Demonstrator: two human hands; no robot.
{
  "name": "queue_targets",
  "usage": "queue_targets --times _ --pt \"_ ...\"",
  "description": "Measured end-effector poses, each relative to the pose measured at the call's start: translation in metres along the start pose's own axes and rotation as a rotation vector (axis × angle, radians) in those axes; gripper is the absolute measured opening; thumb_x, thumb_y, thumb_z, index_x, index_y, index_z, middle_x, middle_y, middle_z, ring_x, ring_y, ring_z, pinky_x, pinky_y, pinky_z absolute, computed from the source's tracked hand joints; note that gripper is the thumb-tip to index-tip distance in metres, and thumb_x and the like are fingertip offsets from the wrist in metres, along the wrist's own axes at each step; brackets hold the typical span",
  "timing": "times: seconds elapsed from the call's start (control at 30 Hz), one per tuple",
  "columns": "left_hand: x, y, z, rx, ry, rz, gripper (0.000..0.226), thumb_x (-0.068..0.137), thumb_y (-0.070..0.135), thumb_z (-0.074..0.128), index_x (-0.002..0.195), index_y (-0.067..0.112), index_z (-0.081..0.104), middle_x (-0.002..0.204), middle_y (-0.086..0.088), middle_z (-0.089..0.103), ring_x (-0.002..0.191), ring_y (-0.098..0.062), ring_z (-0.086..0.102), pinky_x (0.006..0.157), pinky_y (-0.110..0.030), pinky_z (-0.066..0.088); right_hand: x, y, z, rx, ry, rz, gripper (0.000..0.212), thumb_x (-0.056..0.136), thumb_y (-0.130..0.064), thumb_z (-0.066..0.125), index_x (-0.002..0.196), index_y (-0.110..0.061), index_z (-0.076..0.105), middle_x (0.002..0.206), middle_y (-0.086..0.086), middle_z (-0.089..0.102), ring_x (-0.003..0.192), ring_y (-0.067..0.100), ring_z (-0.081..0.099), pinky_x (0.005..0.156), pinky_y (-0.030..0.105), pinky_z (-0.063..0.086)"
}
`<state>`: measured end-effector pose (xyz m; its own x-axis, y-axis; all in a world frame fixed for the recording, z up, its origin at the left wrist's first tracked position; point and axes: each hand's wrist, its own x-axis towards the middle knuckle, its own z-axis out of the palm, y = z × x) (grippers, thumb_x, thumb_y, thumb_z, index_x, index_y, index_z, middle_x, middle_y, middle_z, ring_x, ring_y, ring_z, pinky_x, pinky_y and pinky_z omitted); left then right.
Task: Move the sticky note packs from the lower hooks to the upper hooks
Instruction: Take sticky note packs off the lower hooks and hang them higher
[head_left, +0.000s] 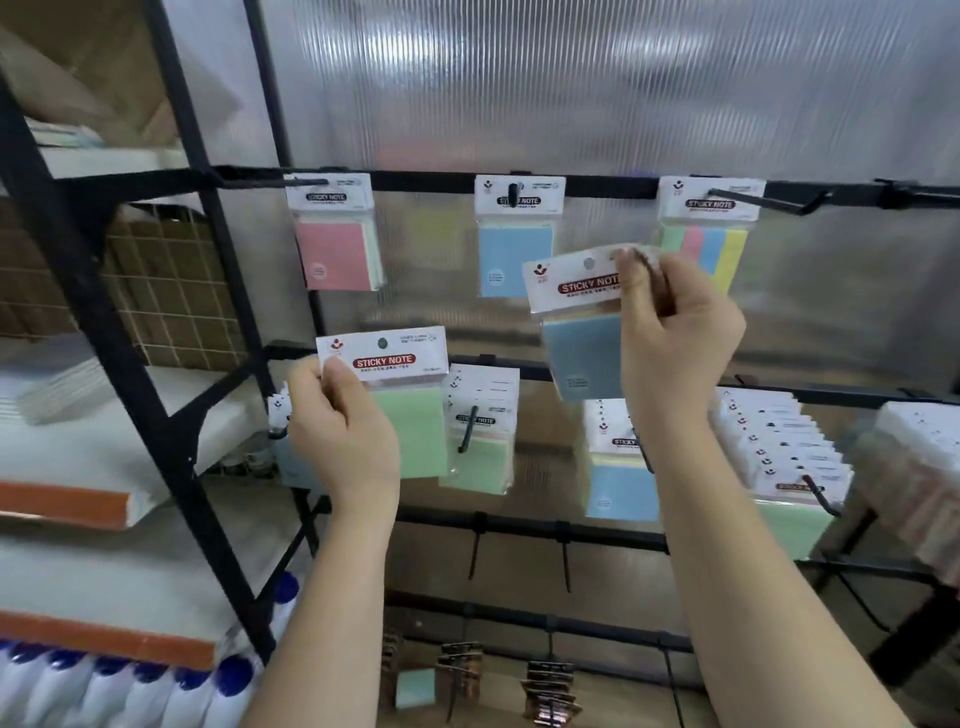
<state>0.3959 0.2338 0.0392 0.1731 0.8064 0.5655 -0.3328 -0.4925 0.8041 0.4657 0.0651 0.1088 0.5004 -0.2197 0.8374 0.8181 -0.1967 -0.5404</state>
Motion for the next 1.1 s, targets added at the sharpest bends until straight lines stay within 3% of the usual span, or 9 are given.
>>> queue_targets --times 0.13,0.23,0.37,0.5,0.6,0.67,0.73,0.87,1.1 --pt "0.014 0.003 -0.009 0.034 0.022 0.043 0.022 0.100 0.017 0.038 0.078 0.013 0.039 0.066 0.015 0.045 0.059 0.009 0.050 0.052 -0.011 0.036 0.010 -0.017 0.026 0.031 0.008 -0.058 0.052 0.092 -0.016 0.060 0.060 -0.040 0.026 0.049 -0.024 0.044 0.048 -0.005 0.038 0.049 0.007 0.027" --pt "0.024 0.001 -0.014 0.040 0.014 0.054 0.027 0.099 0.024 0.037 0.073 0.031 0.036 0.066 0.015 0.048 0.060 0.002 0.050 0.058 -0.029 0.043 0.017 -0.024 0.039 0.077 -0.017 -0.052 0.051 0.092 -0.016 0.059 0.059 -0.040 0.029 0.046 -0.023 0.043 0.047 -0.003 0.038 0.049 0.008 0.026" --pt "0.030 0.001 -0.015 0.022 -0.004 0.058 0.022 0.101 0.018 0.037 0.079 0.016 0.040 0.073 0.020 0.051 0.065 0.014 0.055 0.051 -0.007 0.040 0.020 -0.025 0.049 0.059 -0.008 -0.038 0.049 0.092 -0.022 0.060 0.054 -0.034 0.031 0.043 -0.016 0.038 0.046 0.001 0.033 0.048 0.012 0.022" --pt "0.032 0.000 -0.014 0.024 -0.024 0.060 0.022 0.101 0.017 0.037 0.080 0.017 0.040 0.074 0.021 0.049 0.068 0.019 0.055 0.051 -0.005 0.042 0.023 -0.025 0.054 0.031 -0.007 -0.003 0.045 0.091 -0.027 0.060 0.051 -0.017 0.042 0.047 -0.012 0.029 0.048 0.013 0.037 0.048 0.028 0.028" --pt "0.033 0.001 -0.014 0.018 -0.027 0.081 0.017 0.101 0.014 0.038 0.085 0.011 0.041 0.072 0.019 0.048 0.068 0.018 0.054 0.052 -0.005 0.040 0.024 -0.029 0.056 0.059 0.021 0.008 0.052 0.090 -0.027 0.061 0.051 -0.026 0.028 0.044 -0.012 0.025 0.045 0.006 0.033 0.046 0.037 0.033" --pt "0.035 0.002 -0.013 0.016 -0.020 0.081 0.016 0.101 0.012 0.038 0.086 0.011 0.042 0.073 0.018 0.049 0.067 0.021 0.053 0.053 -0.003 0.039 0.025 -0.029 0.057 0.080 0.025 0.013 0.053 0.089 -0.027 0.061 0.050 -0.027 0.025 0.042 -0.011 0.026 0.044 0.012 0.038 0.044 0.043 0.039" --pt "0.037 0.001 -0.013 0.006 -0.020 0.065 0.014 0.101 0.012 0.038 0.087 0.011 0.043 0.075 0.018 0.049 0.067 0.021 0.052 0.054 -0.003 0.038 0.026 -0.028 0.058 0.031 0.032 0.023 0.054 0.089 -0.027 0.061 0.050 -0.027 0.024 0.041 -0.009 0.026 0.045 0.023 0.042 0.044 0.038 0.032" --pt "0.040 -0.002 -0.012 0.005 -0.016 0.067 0.014 0.100 0.012 0.039 0.087 0.011 0.044 0.074 0.018 0.049 0.066 0.018 0.052 0.055 -0.003 0.038 0.022 -0.020 0.061 0.034 0.013 0.074 0.055 0.091 -0.019 0.060 0.051 -0.024 0.023 0.037 -0.011 0.029 0.041 -0.003 0.046 0.046 0.017 0.023" --pt "0.042 -0.004 -0.013 -0.003 -0.034 0.075 0.014 0.100 0.014 0.038 0.087 0.012 0.044 0.074 0.018 0.051 0.066 0.016 0.053 0.055 -0.004 0.038 0.030 -0.005 0.084 0.117 0.001 0.248 0.052 0.094 -0.016 0.057 0.052 -0.024 0.028 0.034 -0.019 0.035 0.039 -0.008 0.044 0.043 0.011 0.027"
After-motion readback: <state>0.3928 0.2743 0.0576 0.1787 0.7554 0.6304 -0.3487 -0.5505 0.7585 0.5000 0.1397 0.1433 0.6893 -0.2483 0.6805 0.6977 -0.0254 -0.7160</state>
